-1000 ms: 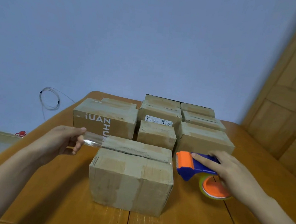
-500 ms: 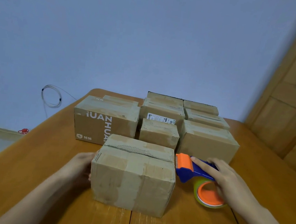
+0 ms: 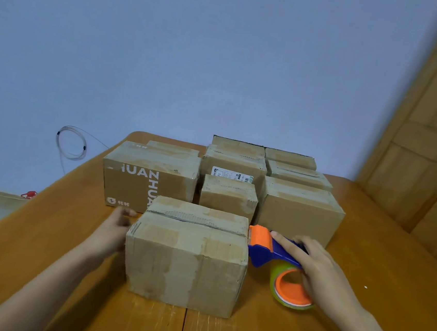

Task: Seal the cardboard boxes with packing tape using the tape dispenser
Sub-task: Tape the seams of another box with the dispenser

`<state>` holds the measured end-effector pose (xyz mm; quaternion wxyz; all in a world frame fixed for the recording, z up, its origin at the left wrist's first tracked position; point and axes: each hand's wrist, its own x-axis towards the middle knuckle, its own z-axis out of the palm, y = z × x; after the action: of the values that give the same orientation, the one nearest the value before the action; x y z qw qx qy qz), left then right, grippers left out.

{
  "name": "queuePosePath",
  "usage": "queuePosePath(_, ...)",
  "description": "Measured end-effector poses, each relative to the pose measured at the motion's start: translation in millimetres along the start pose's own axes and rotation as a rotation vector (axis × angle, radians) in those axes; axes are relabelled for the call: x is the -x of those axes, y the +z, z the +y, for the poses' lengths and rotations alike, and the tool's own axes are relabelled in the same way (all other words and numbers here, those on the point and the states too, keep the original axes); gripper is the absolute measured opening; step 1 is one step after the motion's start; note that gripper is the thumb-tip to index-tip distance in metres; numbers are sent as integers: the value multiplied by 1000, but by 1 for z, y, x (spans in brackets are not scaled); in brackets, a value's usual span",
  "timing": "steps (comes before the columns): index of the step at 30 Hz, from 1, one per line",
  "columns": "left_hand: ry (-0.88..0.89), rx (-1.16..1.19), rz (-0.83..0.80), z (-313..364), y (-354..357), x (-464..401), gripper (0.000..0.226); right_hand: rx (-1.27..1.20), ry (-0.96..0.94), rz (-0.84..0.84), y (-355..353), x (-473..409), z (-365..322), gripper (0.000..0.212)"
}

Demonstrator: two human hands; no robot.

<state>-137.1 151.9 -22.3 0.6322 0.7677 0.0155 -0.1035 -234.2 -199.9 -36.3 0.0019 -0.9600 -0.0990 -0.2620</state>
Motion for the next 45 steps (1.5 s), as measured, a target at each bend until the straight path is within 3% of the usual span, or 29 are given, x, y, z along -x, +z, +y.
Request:
queuePosePath(3,54,9,78,20,-13,-10,36,-9,59,-5,6,0,-6,110)
queuePosePath(6,74,-36,-9,42,-15,-13,40,-8,54,42,13,2,-18,110)
queuePosePath(9,146,-286,-55,51,-8,-17,51,-51,59,75,16,2,-32,107)
queuePosePath(13,240,-649,40,55,7,-28,71,-82,116,104,27,0,-53,108)
queuePosePath(16,235,-1068,151,51,21,-32,66,-104,153,100,37,3,-61,112)
queuePosePath(18,315,-1175,192,51,30,-31,62,-109,163,84,39,6,-63,116)
queuePosePath(21,566,-1149,44,56,45,-26,69,-81,162,70,41,11,-65,122)
queuePosePath(24,646,-1094,-219,57,69,-19,73,-112,167,64,45,13,-67,118)
queuePosePath(26,650,-1154,-302,53,80,-19,67,-150,187,56,47,14,-69,112)
queuePosePath(34,617,-1194,-322,49,81,-19,58,-391,141,85,53,17,-66,106)
queuePosePath(45,599,-1173,-318,50,82,-22,53,-112,159,10,40,17,-68,148)
